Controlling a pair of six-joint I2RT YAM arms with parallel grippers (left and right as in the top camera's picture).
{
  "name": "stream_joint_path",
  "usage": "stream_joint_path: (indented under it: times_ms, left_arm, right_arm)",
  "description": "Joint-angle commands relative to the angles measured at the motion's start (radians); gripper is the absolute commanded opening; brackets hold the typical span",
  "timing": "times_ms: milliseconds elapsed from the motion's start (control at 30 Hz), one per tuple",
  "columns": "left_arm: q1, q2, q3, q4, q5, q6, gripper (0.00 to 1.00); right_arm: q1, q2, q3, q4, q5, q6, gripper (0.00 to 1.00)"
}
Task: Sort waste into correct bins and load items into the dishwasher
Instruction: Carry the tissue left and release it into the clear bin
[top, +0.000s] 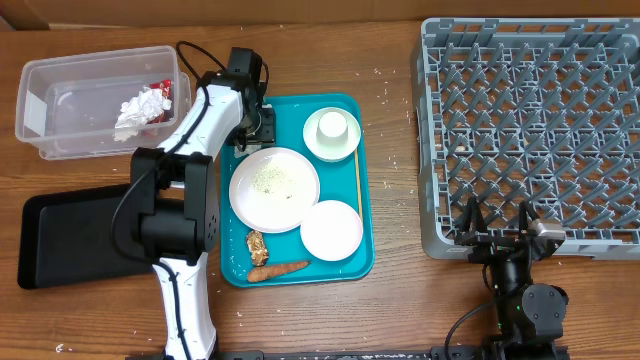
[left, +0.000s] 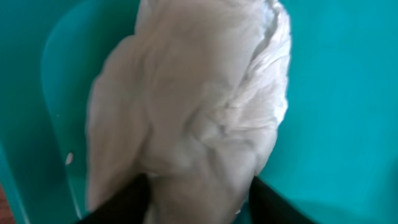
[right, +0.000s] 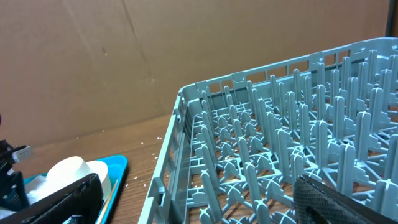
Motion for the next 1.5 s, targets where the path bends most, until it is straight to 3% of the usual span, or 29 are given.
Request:
stream_joint_path:
  times_ms: [0, 100, 133, 333, 500, 600, 933, 1033, 1067, 1133, 1167, 1200, 1467]
  left_arm:
    - [-0.006, 0.016, 0.04, -0.033, -0.045, 0.01, 0.35]
    - [-0.006, 0.014, 0.098, -0.086, -0.089, 0.009, 0.06]
    - [-0.006, 0.013, 0.126, -0.108, -0.104, 0.0, 0.04]
    - [-0.005, 0.012, 0.38, -0.241, -0.137, -0.036, 0.04]
    - [0.009, 0.012, 0.605, -0.324, -0.313, -0.145, 0.04]
    - [0.037, 0.012, 0.686, -0.327, -0.389, -0.148, 0.04]
    - [0.234, 0.013, 0.674, -0.321, -0.488, -0.323, 0.07]
    - [0.294, 0.014, 0.667, -0.322, -0.469, -0.327, 0.21]
    - [0.313, 0.014, 0.667, -0.325, -0.454, -0.327, 0.36]
    - [0.346, 0.014, 0.666, -0.328, -0.414, -0.327, 0.77]
    - [0.361, 0.014, 0.663, -0.328, -0.383, -0.327, 0.92]
    - [0.376, 0.014, 0.662, -0.33, -0.351, -0.327, 1.0]
    - [0.415, 0.016, 0.661, -0.422, -0.138, -0.327, 1.0]
  right_arm:
    - [0.005, -0.012, -0.011, 0.005, -0.005, -0.007, 1.0]
    - [0.005, -0.012, -0.011, 0.005, -0.005, -0.007, 1.0]
    - [0.005, -0.012, -0.011, 0.005, -0.005, -0.007, 1.0]
    - [0.005, -0.012, -0.011, 0.005, -0.005, -0.007, 1.0]
    - [0.005, -0.012, -0.011, 0.005, -0.005, -0.007, 1.0]
    - [0.005, -0.012, -0.011, 0.005, -0.005, -0.007, 1.0]
    - [0.005, -0.012, -0.011, 0.005, -0.005, -0.007, 1.0]
    - [0.005, -0.012, -0.011, 0.005, -0.005, -0.007, 1.0]
    - [0.005, -0.012, -0.011, 0.005, -0.005, -0.007, 1.0]
    - [0.005, -0.012, -0.011, 0.005, -0.005, -0.007, 1.0]
    - [0.005, -0.012, -0.011, 0.005, -0.005, -0.007, 1.0]
    - [0.005, -0.012, -0.011, 0.005, -0.005, -0.007, 1.0]
    - [0.005, -0.012, -0.011, 0.005, -0.005, -0.007, 1.0]
